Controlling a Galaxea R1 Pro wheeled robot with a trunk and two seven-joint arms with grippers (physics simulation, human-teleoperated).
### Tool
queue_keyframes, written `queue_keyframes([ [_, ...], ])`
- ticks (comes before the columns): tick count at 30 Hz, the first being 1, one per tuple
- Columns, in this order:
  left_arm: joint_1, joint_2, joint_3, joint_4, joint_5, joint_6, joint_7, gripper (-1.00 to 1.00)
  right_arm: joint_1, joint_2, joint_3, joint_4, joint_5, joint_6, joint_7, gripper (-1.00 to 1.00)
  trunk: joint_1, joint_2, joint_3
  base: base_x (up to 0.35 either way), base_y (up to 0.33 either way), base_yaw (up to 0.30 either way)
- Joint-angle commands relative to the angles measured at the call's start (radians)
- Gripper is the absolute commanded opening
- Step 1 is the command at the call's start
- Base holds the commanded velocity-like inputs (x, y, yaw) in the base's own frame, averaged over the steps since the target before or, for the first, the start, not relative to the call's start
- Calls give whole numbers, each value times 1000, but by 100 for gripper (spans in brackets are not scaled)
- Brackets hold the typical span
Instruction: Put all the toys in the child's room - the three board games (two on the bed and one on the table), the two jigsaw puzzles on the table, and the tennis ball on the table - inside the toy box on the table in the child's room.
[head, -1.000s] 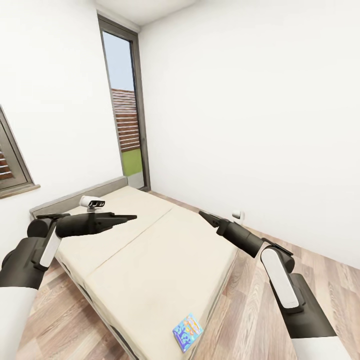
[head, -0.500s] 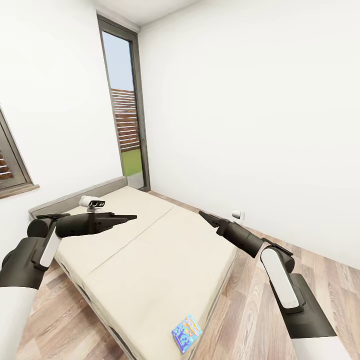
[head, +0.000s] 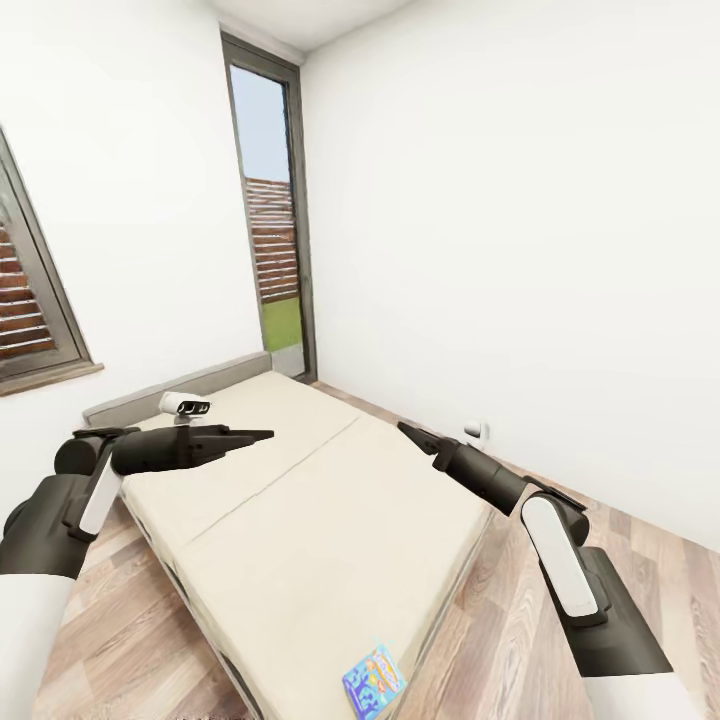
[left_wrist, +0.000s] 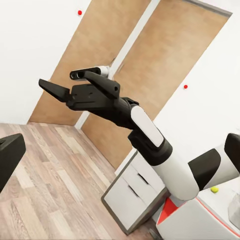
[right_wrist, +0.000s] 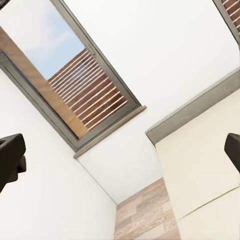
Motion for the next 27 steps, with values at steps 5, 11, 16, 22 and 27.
queue_keyframes([
  [5, 0, 0, -1, 0, 0, 11, -4, 100, 0, -1, 0, 0, -6, 6, 0, 100, 1, -2, -2, 11, -14, 76],
  [11, 0, 0, -1, 0, 1, 11, -4, 100, 0, -1, 1, -1, -6, 5, 1, 100, 1, -2, -2, 3, -3, 17],
  [16, 0, 0, -1, 0, 0, 11, -4, 100, -1, -1, 19, -2, -5, 5, 0, 100, 1, -2, -1, 1, -1, 52],
  [22, 0, 0, -1, 0, -1, 11, -4, 100, -1, -1, 37, -3, -4, 4, -4, 100, 1, -2, 1, 0, 0, 215],
  [27, 0, 0, -1, 0, -1, 11, -4, 100, -1, -1, 39, -3, -4, 4, -4, 100, 1, -2, 2, 0, -17, 118],
])
